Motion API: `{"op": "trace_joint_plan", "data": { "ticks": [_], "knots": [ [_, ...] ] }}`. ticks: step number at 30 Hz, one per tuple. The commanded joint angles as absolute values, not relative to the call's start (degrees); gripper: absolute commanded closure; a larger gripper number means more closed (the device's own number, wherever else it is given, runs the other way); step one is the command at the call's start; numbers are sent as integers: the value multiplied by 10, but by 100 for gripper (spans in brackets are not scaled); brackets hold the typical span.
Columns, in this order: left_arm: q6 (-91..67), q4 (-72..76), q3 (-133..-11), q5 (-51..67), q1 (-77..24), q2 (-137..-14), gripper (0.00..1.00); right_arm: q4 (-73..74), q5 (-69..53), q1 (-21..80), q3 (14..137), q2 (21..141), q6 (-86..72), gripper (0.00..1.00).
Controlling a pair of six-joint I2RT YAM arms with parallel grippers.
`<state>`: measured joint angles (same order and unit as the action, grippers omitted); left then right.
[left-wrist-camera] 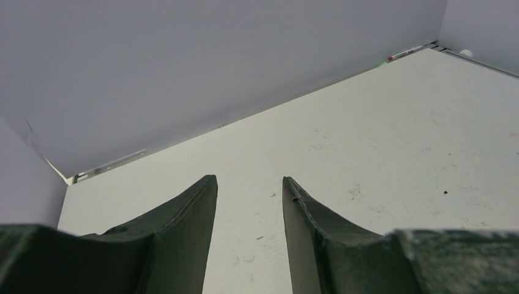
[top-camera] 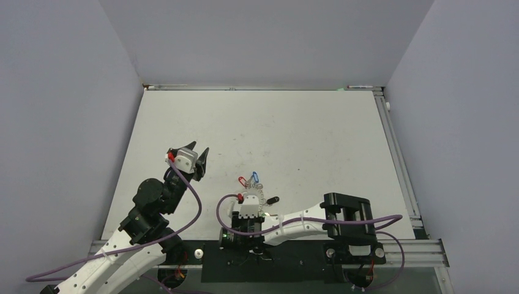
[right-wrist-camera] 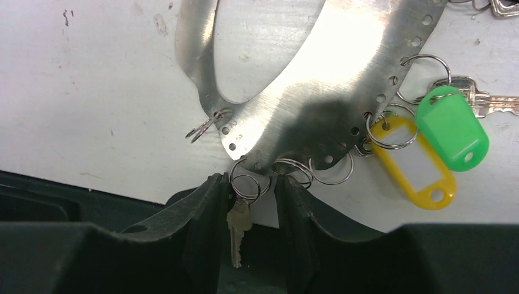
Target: Put the keys on the keyring
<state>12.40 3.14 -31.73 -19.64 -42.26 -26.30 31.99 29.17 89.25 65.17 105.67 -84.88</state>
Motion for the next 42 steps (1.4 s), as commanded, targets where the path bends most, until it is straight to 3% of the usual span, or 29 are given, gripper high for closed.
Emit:
{"op": "trace_joint_plan", "data": {
  "ticks": [1,7,12,21,26,31,42],
  "knots": [
    [118,40,-329,-192,-419,-262,59,359,285,905,682,1082,-825,64],
    [119,42,-329,-193,-419,-264,60,310,262,917,671,1069,-813,61],
    [119,41,-328,-194,-419,-263,59,299,244,917,669,1086,-811,64],
    [120,42,-328,-193,-419,-264,59,287,228,907,641,1082,-816,93],
    [123,43,-326,-189,-419,-262,59,219,191,886,602,1061,-741,95],
    [127,50,-321,-144,-419,-261,59,313,287,901,635,1009,-618,95],
    [138,68,-307,-28,-419,-228,57,347,308,898,640,759,-386,95]
  ]
}}
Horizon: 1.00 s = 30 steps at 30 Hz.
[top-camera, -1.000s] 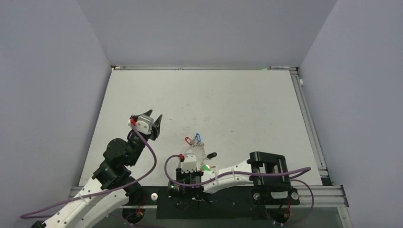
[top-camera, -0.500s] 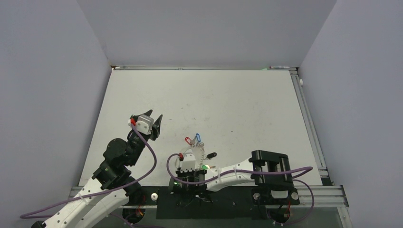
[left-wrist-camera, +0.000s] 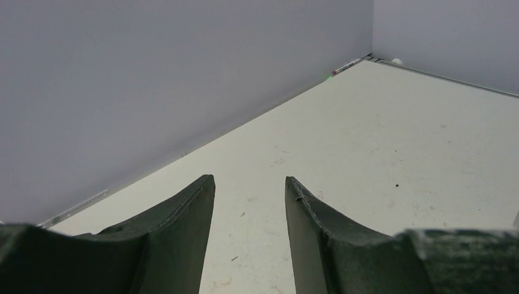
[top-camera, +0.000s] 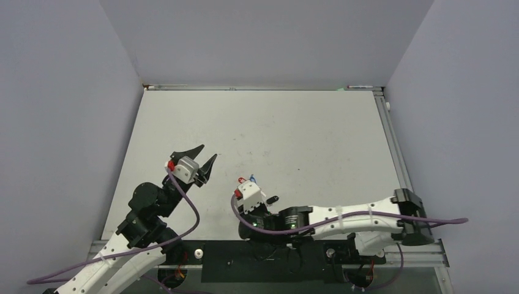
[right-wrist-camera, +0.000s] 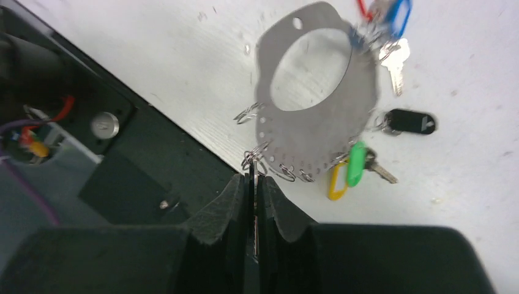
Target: Put the keys on the keyring
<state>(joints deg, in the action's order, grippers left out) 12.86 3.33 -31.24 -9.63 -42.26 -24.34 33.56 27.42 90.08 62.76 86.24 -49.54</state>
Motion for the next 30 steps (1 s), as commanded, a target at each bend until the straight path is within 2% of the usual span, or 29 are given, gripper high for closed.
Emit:
{"op": "trace_joint_plan", "data": {
  "ticks": [1,6,12,16,24,30],
  "knots": [
    [143,67,-307,-13,-419,-229,57,348,307,894,645,738,-371,95],
    [146,56,-315,83,-418,-233,57,351,281,866,671,671,-305,95],
    [132,63,-312,294,-418,-229,57,396,232,849,715,648,-240,95],
    [115,62,-322,382,-418,-241,57,433,189,846,745,641,-203,95],
    [82,81,-324,467,-418,-265,57,453,144,846,784,613,-133,95],
    [23,153,-317,505,-418,-300,60,443,77,847,800,602,-79,95]
  ]
}}
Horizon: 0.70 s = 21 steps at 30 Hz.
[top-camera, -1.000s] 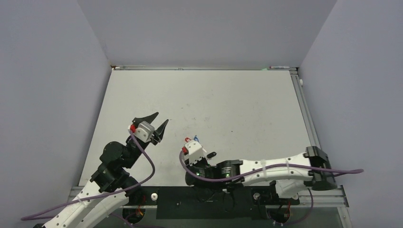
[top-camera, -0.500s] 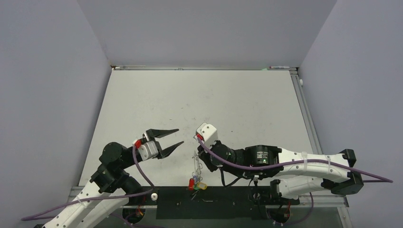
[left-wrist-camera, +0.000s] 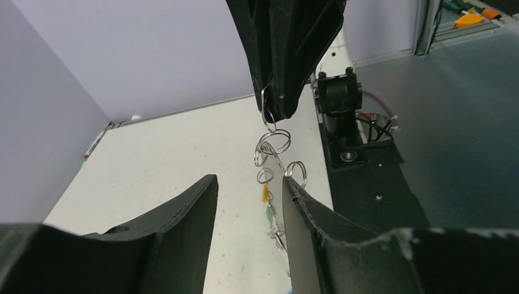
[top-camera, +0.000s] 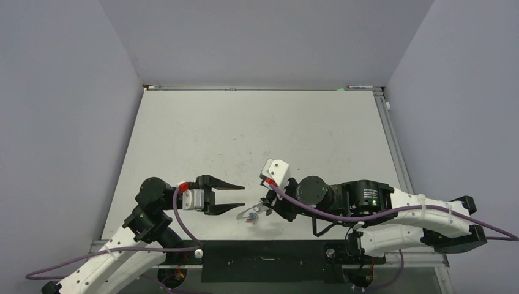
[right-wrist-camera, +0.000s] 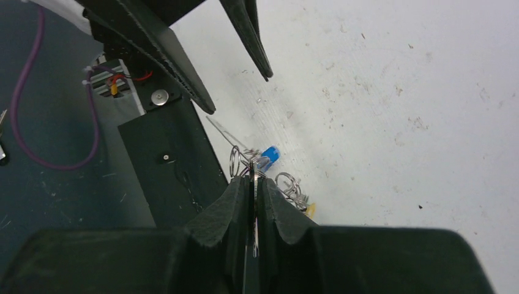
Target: Put the keys on the keyring
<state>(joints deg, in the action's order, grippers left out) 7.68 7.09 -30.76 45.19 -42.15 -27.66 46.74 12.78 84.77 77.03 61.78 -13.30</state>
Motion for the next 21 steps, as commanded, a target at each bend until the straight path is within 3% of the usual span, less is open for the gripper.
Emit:
{"op": "trace_joint_plan", "data": {
  "ticks": [1,9,21],
  "knots": [
    [10,166,-317,512,-418,-308,61,441,70,847,800,603,-72,95],
    [-54,222,-312,558,-422,-337,67,433,31,847,793,603,-45,95],
    [-78,233,-317,577,-451,-380,67,420,9,847,799,600,-35,95]
  ]
}}
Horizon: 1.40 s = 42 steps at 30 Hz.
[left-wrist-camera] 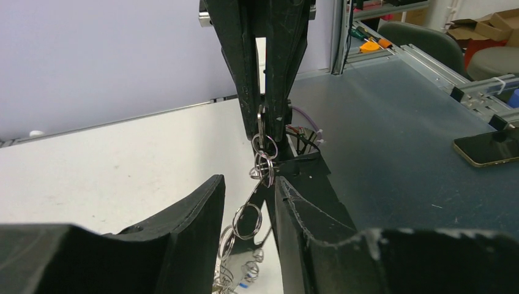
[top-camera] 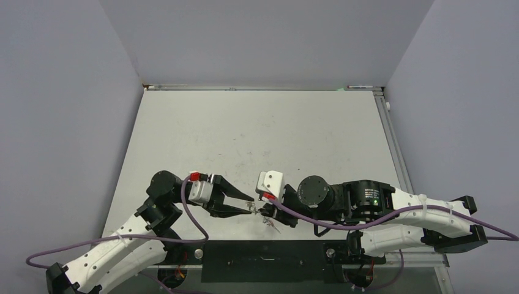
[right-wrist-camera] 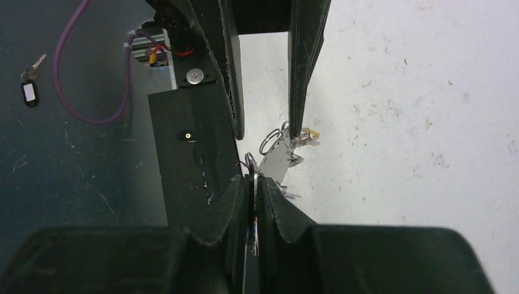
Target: Put the keys on the keyring
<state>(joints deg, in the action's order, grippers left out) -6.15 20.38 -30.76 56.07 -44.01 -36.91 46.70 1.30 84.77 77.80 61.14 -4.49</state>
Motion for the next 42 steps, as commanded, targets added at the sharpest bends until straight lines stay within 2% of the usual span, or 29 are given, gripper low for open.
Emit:
{"op": "trace_joint_plan", "data": {
  "ticks": [1,31,42],
  "knots": [
    [-75,230,-317,577,-454,-382,67,419,10,847,800,601,-34,95],
    [-29,176,-321,526,-468,-377,63,385,55,847,793,585,-50,95],
    [-26,176,-321,520,-468,-377,67,369,49,847,780,582,-53,95]
  ]
}}
